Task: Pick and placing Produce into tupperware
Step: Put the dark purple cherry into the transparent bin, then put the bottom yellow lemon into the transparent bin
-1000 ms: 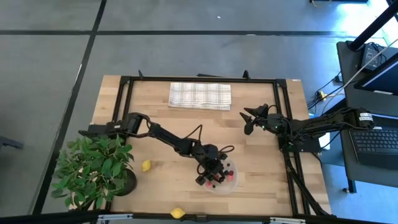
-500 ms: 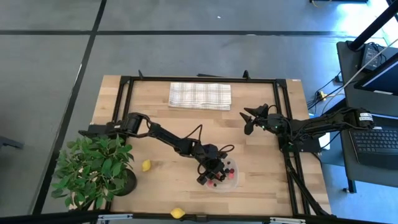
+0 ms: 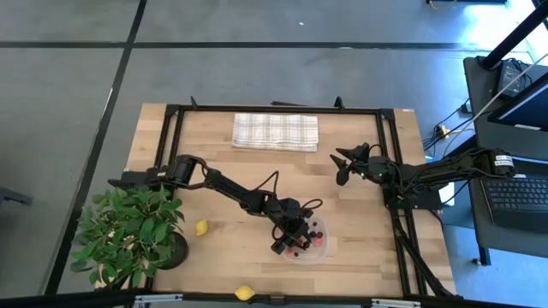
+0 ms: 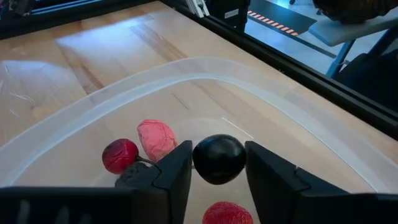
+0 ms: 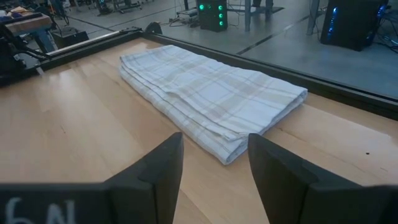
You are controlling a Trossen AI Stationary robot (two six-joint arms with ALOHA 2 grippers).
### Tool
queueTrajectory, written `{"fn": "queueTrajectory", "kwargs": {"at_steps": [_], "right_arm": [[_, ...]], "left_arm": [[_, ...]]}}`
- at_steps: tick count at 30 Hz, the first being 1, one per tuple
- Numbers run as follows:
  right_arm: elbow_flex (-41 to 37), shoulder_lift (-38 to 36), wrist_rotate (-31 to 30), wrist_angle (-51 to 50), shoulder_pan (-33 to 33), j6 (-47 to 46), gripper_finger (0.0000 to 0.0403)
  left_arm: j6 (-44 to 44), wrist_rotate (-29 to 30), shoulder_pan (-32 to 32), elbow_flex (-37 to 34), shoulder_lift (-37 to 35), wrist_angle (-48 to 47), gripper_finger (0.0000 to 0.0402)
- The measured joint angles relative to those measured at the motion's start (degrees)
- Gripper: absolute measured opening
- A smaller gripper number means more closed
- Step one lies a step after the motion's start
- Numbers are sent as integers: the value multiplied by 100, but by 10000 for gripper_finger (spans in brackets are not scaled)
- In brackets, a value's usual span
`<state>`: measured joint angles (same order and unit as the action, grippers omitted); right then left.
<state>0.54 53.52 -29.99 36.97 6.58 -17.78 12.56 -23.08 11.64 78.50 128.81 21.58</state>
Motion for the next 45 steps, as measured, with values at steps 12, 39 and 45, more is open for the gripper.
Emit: {"fn": "queueTrajectory", "kwargs": {"at_steps": [12,39,45], "right_arm": [[0,0,1,0,-1,0,182],[2,0,3,-70,1,-2,182],[2,0,3,-65,0,-21,182]], "left_arm": [[-17,227,2,0,-9,-23,219],[-94,907,545,-3,-2443,-4869,218],[-1164,1252,1144,0,-2644,-5107,218]]}}
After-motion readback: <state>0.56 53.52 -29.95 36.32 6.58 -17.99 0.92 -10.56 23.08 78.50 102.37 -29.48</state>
